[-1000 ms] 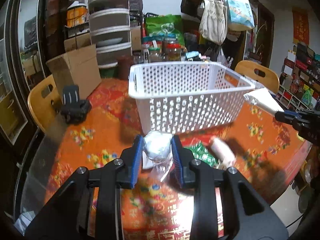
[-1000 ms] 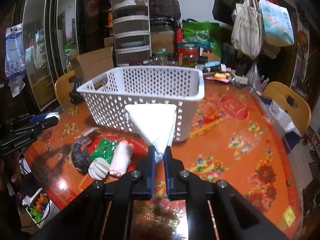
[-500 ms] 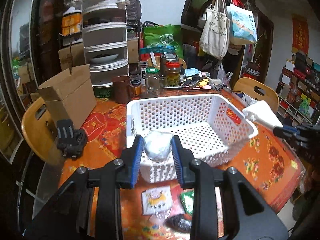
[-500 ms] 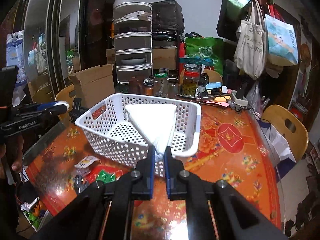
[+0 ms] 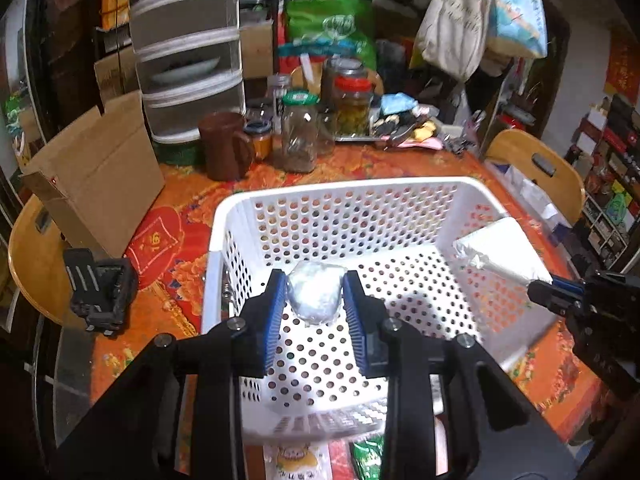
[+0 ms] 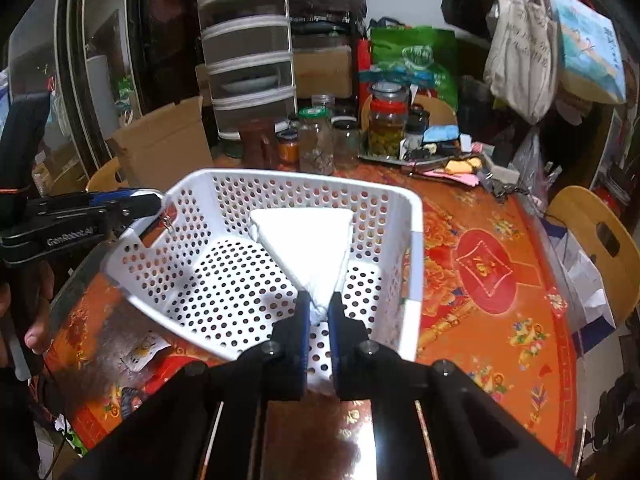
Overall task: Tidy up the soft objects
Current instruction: 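Carry both items into the white basket and open both tools to release them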
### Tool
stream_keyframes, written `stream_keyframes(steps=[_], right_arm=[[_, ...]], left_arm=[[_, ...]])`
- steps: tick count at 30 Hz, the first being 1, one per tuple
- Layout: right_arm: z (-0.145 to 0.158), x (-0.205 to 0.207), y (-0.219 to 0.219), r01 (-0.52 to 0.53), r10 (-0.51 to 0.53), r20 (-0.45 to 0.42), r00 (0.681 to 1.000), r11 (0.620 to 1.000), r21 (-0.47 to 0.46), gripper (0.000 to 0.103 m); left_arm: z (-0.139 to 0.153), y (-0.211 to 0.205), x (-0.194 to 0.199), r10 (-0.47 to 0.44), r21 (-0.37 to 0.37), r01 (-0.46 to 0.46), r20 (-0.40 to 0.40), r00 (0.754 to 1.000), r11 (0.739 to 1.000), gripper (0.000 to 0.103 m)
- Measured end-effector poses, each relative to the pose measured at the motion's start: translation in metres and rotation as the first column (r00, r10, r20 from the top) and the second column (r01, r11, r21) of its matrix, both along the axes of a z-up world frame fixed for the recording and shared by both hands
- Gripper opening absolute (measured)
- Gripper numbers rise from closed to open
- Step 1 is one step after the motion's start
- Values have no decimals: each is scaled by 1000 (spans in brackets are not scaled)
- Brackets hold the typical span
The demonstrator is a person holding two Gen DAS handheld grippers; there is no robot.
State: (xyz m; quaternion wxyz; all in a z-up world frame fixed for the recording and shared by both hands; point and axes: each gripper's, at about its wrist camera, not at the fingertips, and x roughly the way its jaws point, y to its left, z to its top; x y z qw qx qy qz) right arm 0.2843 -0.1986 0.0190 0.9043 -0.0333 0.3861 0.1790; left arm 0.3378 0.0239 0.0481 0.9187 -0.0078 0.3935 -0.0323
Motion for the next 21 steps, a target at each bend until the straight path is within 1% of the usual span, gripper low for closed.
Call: stream_keyframes(steps=[4, 8, 14, 16, 17, 19, 20, 21], right_arm=[[-13, 17, 5, 2, -3, -37, 999, 1000, -16, 7], [-20, 24, 7, 2, -3, -52, 999, 1000, -17, 7], [-25, 26, 8, 6, -7, -53, 999, 999, -32, 7], [-25, 25, 8, 5, -6, -48, 999, 1000, -27, 7], [-24, 25, 8, 8, -9, -43, 999, 1000, -24, 7], [-23, 26, 7, 7, -8, -41, 999, 1000, -17, 8], [-22, 26, 7, 6, -6, -42, 999, 1000, -12, 12], [-22, 26, 6, 7, -7, -41, 999, 1000, -8, 19]], left_arm=[[-23, 0, 18, 14, 1, -14, -44, 999, 1000, 27], [-37, 2, 26, 19, 4, -19, -60, 998, 1000, 27], [-46, 2, 29, 15, 5, -15, -63, 998, 1000, 27], [-48, 1, 29, 21, 5, -21, -63, 998, 1000, 29], [-48, 1, 29, 22, -3, -22, -64, 998, 1000, 32], [-47, 2, 27, 22, 1, -22, -57, 998, 1000, 49], [-45, 1, 25, 24, 14, -24, -44, 999, 1000, 55], [-43, -1, 23, 21, 22, -21, -34, 999, 1000, 65]])
